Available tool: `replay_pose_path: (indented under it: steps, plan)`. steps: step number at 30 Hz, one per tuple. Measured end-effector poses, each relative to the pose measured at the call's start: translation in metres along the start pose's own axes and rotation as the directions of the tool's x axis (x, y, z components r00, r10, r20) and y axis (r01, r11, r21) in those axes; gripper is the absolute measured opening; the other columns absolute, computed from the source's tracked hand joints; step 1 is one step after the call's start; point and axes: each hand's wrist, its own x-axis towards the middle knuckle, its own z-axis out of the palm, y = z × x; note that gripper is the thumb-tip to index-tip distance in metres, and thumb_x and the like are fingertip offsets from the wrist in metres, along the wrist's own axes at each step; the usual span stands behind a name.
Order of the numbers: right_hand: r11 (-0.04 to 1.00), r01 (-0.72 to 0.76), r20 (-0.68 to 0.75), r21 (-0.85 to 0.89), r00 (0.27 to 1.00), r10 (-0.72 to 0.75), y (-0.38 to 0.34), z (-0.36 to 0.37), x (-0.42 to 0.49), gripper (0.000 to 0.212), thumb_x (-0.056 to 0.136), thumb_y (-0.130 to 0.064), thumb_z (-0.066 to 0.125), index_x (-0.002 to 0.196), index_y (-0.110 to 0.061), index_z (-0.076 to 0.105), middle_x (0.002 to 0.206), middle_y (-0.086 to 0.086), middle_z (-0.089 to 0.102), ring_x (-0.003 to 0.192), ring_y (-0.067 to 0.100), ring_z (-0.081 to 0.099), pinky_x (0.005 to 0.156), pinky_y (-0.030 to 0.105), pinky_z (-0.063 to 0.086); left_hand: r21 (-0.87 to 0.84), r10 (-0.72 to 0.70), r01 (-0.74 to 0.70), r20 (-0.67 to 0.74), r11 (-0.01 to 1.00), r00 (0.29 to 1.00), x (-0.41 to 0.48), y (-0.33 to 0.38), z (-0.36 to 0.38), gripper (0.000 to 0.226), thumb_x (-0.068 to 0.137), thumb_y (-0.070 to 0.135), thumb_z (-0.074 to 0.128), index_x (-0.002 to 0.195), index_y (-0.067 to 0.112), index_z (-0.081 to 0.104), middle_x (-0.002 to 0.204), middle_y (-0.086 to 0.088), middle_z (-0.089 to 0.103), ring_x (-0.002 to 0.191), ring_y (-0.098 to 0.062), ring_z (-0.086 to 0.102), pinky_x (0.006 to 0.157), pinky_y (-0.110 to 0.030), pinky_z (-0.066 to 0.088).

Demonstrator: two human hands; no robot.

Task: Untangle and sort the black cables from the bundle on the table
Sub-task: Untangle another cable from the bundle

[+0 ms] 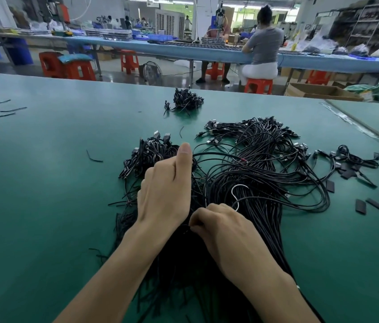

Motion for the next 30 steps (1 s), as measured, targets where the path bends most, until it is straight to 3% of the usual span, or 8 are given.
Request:
replay_pose_path:
  steps: [9, 13, 17, 20, 23, 26, 28, 30]
  plan:
    - [0.999, 0.051, -0.078, 0.014, 0.996, -0.05, 0.006, 0.007, 0.001, 0.02, 0.102, -0.033, 0.05, 0.11, -0.032, 0.069, 0.1, -0.012, 0.06, 0.094, 0.012, 0.052, 0.083, 0.026, 0.046, 0.016, 0.007, -0.007, -0.004, 1.0, 1.0, 0.0, 0.0, 0.0, 0.06, 0.089, 0.07, 0.02, 0.051, 0.026, 0.034, 0.041, 0.009, 0.035, 0.043, -0.013, 0.027, 0.051, -0.036, 0.025]
    - [0.964, -0.094, -0.177, 0.25, 0.974, 0.141, 0.007, 0.002, 0.002, 0.014, 0.103, -0.026, 0.048, 0.1, -0.031, 0.062, 0.089, -0.014, 0.064, 0.081, 0.005, 0.058, 0.071, 0.027, 0.049, -0.19, 0.017, -0.016, 0.004, 0.982, 1.0, 0.003, 0.003, -0.003, 0.059, 0.092, 0.065, 0.028, 0.049, 0.025, 0.03, 0.04, 0.01, 0.023, 0.043, -0.013, 0.019, 0.051, -0.037, 0.023]
    - [0.717, -0.109, -0.258, 0.688, 0.887, 0.383, 0.004, -0.013, 0.007, 0.017, 0.097, -0.017, 0.06, 0.086, -0.028, 0.067, 0.073, -0.008, 0.07, 0.05, 0.001, 0.052, 0.049, 0.016, 0.041, -0.299, 0.111, -0.121, -0.052, 0.947, 0.992, -0.001, 0.014, -0.005, 0.053, 0.096, 0.058, 0.033, 0.05, 0.031, 0.031, 0.043, 0.012, 0.024, 0.043, -0.008, 0.017, 0.048, -0.034, 0.019]
    - [0.43, -0.015, -0.226, 0.903, 0.834, 0.503, -0.005, -0.024, 0.007, 0.014, 0.096, -0.015, 0.062, 0.087, -0.022, 0.07, 0.069, -0.001, 0.069, 0.052, 0.006, 0.049, 0.05, 0.021, 0.042, -0.293, 0.226, -0.234, -0.061, 0.927, 0.972, -0.011, 0.023, -0.003, 0.048, 0.098, 0.052, 0.034, 0.056, 0.03, 0.035, 0.048, 0.012, 0.03, 0.047, -0.007, 0.023, 0.045, -0.046, 0.03]
    - [0.229, 0.088, -0.208, 0.97, 0.786, 0.582, -0.012, -0.036, 0.006, 0.019, 0.095, -0.012, 0.063, 0.082, -0.023, 0.073, 0.061, -0.001, 0.06, 0.051, 0.007, 0.05, 0.046, 0.02, 0.042, -0.287, 0.306, -0.302, -0.032, 0.909, 0.952, -0.02, 0.026, 0.002, 0.045, 0.098, 0.047, 0.034, 0.065, 0.018, 0.036, 0.051, 0.009, 0.032, 0.047, -0.007, 0.026, 0.044, -0.036, 0.026]
    - [0.257, 0.118, -0.25, 0.959, 0.777, 0.578, -0.02, -0.042, 0.008, 0.019, 0.091, -0.01, 0.067, 0.081, -0.024, 0.076, 0.065, 0.002, 0.065, 0.054, 0.013, 0.055, 0.048, 0.025, 0.048, -0.306, 0.362, -0.33, 0.052, 0.893, 0.931, -0.027, 0.029, 0.007, 0.037, 0.096, 0.048, 0.037, 0.071, 0.021, 0.041, 0.053, 0.008, 0.045, 0.046, -0.011, 0.037, 0.047, -0.038, 0.033]
    - [0.269, 0.147, -0.281, 0.952, 0.771, 0.572, -0.023, -0.044, 0.008, 0.019, 0.089, -0.004, 0.068, 0.081, -0.019, 0.078, 0.077, 0.006, 0.075, 0.064, 0.026, 0.068, 0.061, 0.036, 0.058, -0.338, 0.356, -0.303, 0.108, 0.891, 0.928, -0.031, 0.031, 0.009, 0.027, 0.092, 0.051, 0.042, 0.082, 0.026, 0.047, 0.059, 0.001, 0.057, 0.048, -0.018, 0.046, 0.051, -0.042, 0.04]
    - [0.376, 0.168, -0.356, 0.911, 0.783, 0.511, -0.024, -0.047, 0.006, 0.019, 0.088, 0.001, 0.068, 0.084, -0.015, 0.078, 0.08, 0.007, 0.077, 0.073, 0.029, 0.074, 0.067, 0.039, 0.06, -0.432, 0.306, -0.221, 0.137, 0.874, 0.942, -0.033, 0.032, 0.01, 0.025, 0.089, 0.053, 0.045, 0.092, 0.029, 0.05, 0.068, -0.01, 0.06, 0.059, -0.034, 0.053, 0.058, -0.049, 0.042]
